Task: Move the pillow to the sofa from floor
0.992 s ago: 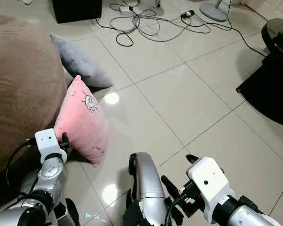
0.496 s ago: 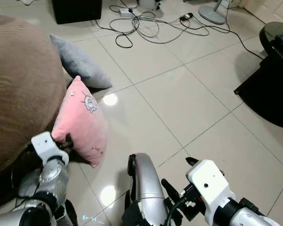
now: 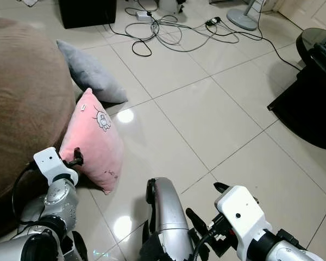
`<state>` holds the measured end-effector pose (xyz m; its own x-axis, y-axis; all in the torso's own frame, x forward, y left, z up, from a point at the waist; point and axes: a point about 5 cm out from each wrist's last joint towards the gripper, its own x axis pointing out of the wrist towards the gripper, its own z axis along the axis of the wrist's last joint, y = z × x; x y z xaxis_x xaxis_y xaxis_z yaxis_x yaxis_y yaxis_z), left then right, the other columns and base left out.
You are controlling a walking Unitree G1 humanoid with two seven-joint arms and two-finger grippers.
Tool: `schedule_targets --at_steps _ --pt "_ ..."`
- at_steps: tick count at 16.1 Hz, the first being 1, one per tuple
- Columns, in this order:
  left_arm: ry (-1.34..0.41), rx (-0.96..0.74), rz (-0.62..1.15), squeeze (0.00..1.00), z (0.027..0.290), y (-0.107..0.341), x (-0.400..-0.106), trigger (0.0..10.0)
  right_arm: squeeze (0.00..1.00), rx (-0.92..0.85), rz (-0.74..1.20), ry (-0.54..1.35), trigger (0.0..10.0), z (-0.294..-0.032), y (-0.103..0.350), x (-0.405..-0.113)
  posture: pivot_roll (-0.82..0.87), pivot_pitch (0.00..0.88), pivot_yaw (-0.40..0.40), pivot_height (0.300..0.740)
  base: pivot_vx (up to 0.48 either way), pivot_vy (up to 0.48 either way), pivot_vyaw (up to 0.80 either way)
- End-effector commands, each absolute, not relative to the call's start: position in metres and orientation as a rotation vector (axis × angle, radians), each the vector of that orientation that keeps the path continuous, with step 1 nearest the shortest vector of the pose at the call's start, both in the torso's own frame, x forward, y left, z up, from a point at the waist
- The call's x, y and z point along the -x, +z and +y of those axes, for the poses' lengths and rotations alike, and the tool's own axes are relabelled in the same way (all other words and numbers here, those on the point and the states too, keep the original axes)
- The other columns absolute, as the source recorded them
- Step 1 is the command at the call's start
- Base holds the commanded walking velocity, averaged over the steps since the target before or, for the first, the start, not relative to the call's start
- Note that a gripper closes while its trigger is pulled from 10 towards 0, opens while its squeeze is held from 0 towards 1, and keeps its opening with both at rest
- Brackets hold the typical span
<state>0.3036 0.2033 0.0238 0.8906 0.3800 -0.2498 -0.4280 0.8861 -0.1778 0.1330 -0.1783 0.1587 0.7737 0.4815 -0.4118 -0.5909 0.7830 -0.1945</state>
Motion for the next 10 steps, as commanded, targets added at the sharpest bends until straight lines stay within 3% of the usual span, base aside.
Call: schedule_targets --at_steps 1,2,3,4,5,10 --pt "0.389 0.214 0.265 0.00 0.1929 0.0159 -0.3004 10.0 0.00 0.347 0.341 0.597 10.0 -0.1796 0.1640 -0.1311 -0.47 0.166 -0.225 0.512 0.000 0.000 0.00" --pt "0.384 0.213 0.268 0.00 0.1920 0.0153 -0.3001 10.0 0.00 0.346 0.342 0.598 10.0 -0.1795 0.1641 -0.1304 -0.47 0.163 -0.226 0.512 0.000 0.000 0.00" --pt "0.381 0.210 0.270 0.00 0.1914 0.0151 -0.3000 7.1 0.00 0.346 0.342 0.599 10.0 -0.1795 0.1640 -0.1302 -0.47 0.163 -0.226 0.512 0.000 0.000 0.00" --pt "0.377 0.208 0.273 0.00 0.1905 0.0146 -0.2998 1.4 0.00 0.346 0.343 0.601 10.0 -0.1794 0.1640 -0.1299 -0.47 0.163 -0.226 0.512 0.000 0.000 0.00" --pt "0.373 0.210 0.277 0.00 0.1901 0.0141 -0.2996 0.0 0.00 0.347 0.344 0.602 10.0 -0.1795 0.1640 -0.1296 -0.47 0.163 -0.226 0.512 0.000 0.000 0.00" --pt "0.350 0.198 0.282 0.00 0.1892 0.0138 -0.3000 0.0 0.00 0.346 0.342 0.601 10.0 -0.1794 0.1642 -0.1298 -0.47 0.166 -0.225 0.512 0.000 0.000 0.00"
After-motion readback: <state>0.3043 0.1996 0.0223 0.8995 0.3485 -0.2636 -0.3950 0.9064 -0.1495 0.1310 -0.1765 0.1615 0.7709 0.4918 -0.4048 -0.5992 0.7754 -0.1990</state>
